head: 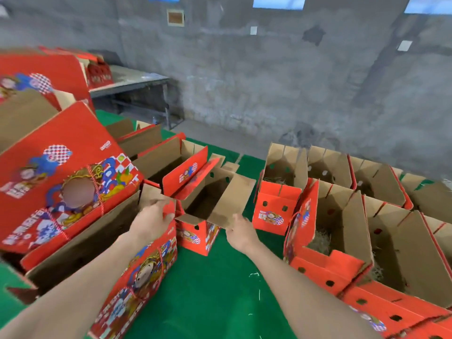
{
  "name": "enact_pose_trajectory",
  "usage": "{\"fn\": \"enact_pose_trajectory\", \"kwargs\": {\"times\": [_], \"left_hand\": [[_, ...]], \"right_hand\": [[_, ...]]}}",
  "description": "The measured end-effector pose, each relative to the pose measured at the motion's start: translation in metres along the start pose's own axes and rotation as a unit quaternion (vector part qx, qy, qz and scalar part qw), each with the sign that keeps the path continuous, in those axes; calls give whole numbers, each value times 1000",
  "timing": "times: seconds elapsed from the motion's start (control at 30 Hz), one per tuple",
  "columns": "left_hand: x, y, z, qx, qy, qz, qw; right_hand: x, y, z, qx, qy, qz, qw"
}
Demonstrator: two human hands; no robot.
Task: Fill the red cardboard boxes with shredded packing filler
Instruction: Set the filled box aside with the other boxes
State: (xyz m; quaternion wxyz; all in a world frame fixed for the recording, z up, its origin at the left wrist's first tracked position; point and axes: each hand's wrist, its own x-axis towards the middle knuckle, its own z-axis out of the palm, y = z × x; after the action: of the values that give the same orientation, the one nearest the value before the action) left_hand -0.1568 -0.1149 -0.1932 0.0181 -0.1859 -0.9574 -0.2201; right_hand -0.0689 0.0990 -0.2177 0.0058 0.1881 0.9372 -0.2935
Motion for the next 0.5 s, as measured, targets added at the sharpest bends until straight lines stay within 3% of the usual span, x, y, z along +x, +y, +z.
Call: {"fn": "enact_pose_trajectory", "kwargs": {"times": [0.07,0.13,0.2,0.27,0.3,0.4,0.43,0.5], "left_hand": [[1,-19,9,0,-23,-14,1000],[6,-30,14,-45,9,-17,999],[10,-33,14,-63,17,-29,997],[11,-34,15,-42,7,-30,999],[10,-33,15,-26,7,-26,999],[10,-25,12,-32,50,-1,998],[11,-21,10,-36,62,11,997],[11,-10,7,-50,64,29,996]], "right_hand": [[17,-2,16,46,-12,75,996],[28,-3,26,188,8,189,964],[36,-7,31,379,7,285,881],[44,-13,33,486,10,309,818],[48,-19,35,496,31,297,816],[57,-39,24,392,112,191,893],[58,-43,17,384,130,161,900],[54,-45,-4,442,147,141,874]]}}
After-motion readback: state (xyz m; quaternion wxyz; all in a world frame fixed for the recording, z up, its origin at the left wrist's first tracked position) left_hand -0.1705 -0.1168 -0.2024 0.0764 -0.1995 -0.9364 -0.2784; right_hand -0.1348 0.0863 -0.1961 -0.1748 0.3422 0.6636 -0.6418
